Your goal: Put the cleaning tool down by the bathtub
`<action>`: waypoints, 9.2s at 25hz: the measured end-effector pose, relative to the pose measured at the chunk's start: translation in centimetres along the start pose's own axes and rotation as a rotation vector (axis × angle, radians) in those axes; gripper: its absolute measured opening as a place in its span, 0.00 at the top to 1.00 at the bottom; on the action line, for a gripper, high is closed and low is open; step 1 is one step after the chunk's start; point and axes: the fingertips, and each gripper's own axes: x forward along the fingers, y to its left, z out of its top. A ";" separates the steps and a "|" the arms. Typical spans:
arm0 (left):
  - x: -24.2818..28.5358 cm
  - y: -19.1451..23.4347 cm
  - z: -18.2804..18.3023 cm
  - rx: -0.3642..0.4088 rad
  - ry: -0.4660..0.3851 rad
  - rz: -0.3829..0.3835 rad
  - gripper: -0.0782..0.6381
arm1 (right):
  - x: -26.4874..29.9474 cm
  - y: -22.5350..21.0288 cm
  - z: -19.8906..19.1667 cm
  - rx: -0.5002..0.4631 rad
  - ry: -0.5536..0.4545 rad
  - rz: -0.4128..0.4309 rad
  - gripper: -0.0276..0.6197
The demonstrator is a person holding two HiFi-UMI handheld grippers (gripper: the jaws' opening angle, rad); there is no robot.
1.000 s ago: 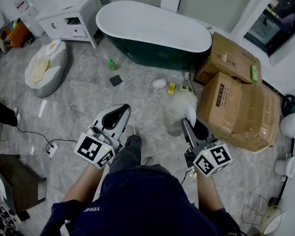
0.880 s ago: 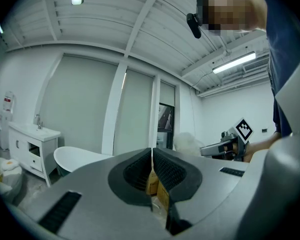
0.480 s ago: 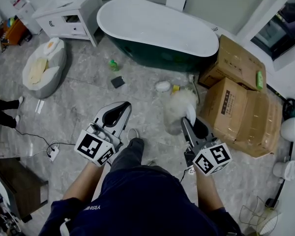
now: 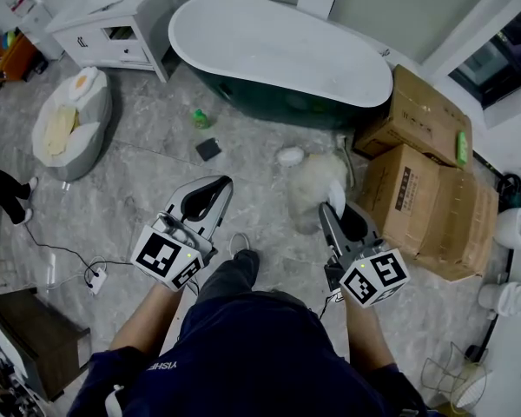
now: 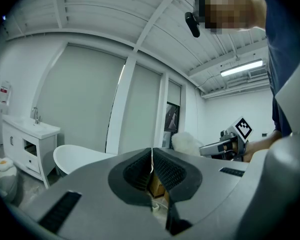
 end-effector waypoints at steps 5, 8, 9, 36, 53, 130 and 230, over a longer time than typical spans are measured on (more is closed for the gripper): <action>1.0 3.6 0.5 -0.006 0.000 -0.018 0.84 | 3.7 0.1 1.1 -0.004 0.004 -0.012 0.81; 1.7 5.4 0.7 -0.006 0.004 -0.029 0.84 | 5.6 0.0 1.4 -0.003 0.006 -0.018 0.81; 2.0 5.9 0.7 -0.006 0.006 -0.032 0.84 | 6.1 -0.1 1.6 -0.001 0.007 -0.019 0.81; 5.8 14.7 2.0 -0.011 0.005 -0.008 0.84 | 16.6 -1.6 4.4 -0.023 0.032 0.028 0.81; 13.8 19.7 1.9 -0.031 0.062 0.088 0.84 | 25.0 -8.8 6.8 -0.006 0.072 0.129 0.81; 23.8 44.8 -62.1 -0.308 0.504 0.244 0.84 | 64.3 -29.2 -57.4 -0.622 0.914 0.554 0.81; 23.9 32.9 2.6 0.126 0.140 0.116 0.84 | 43.6 -10.3 9.6 -0.446 0.138 0.348 0.66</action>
